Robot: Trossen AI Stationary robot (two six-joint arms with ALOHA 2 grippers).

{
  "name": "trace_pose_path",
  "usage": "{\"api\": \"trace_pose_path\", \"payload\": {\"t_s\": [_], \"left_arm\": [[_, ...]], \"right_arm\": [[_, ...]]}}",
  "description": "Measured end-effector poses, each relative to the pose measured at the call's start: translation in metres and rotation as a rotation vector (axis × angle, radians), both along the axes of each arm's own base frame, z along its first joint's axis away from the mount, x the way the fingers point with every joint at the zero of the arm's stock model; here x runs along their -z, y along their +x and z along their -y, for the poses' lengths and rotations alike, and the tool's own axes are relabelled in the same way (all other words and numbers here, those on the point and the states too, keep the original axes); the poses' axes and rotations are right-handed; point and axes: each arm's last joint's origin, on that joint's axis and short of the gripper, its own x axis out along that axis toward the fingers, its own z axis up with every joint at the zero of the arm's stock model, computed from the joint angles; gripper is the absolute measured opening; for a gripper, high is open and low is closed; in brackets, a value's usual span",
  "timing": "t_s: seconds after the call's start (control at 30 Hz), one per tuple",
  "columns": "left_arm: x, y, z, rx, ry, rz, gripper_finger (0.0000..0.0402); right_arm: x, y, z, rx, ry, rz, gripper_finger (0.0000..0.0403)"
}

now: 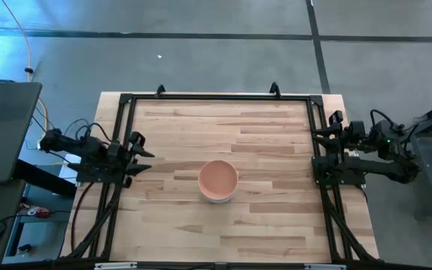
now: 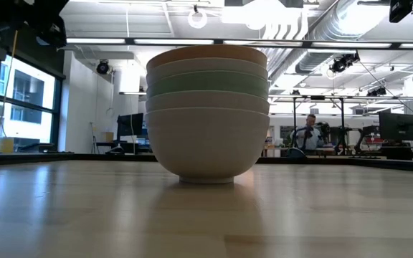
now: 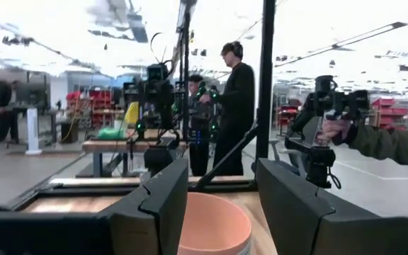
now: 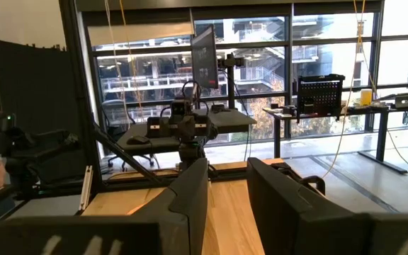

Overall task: Nest bowls inside each other
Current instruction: Return to Home Position

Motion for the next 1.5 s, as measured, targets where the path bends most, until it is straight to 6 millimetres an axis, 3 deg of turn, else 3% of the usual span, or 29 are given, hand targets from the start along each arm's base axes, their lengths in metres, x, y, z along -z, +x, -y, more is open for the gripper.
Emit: {"api": "trace_pose_path", "payload": {"t_s": [0.5, 0.97, 1.33, 1.5], "left_arm": [[0.010, 0.002, 0.003, 0.020, 0.129, 0.125, 0.0156], [0.007, 0.003, -0.006, -0.103, 0.315, 0.156, 0.0156], [0.009, 0.004, -0.017, -0.097, 0.230, 0.130, 0.0156], [0.019, 0.007, -0.019, -0.104, 0.163, 0.014, 0.0156]], "right_arm": [[-0.001, 0.000, 0.000, 0.001, -0.003, 0.005, 0.0092], [0.000, 0.000, 0.000, -0.001, 0.006, -0.001, 0.0092], [0.002, 0.000, 0.000, -0.003, 0.023, -0.022, 0.0092], [0.005, 0.001, 0.000, -0.009, 0.074, -0.051, 0.0092]]}}
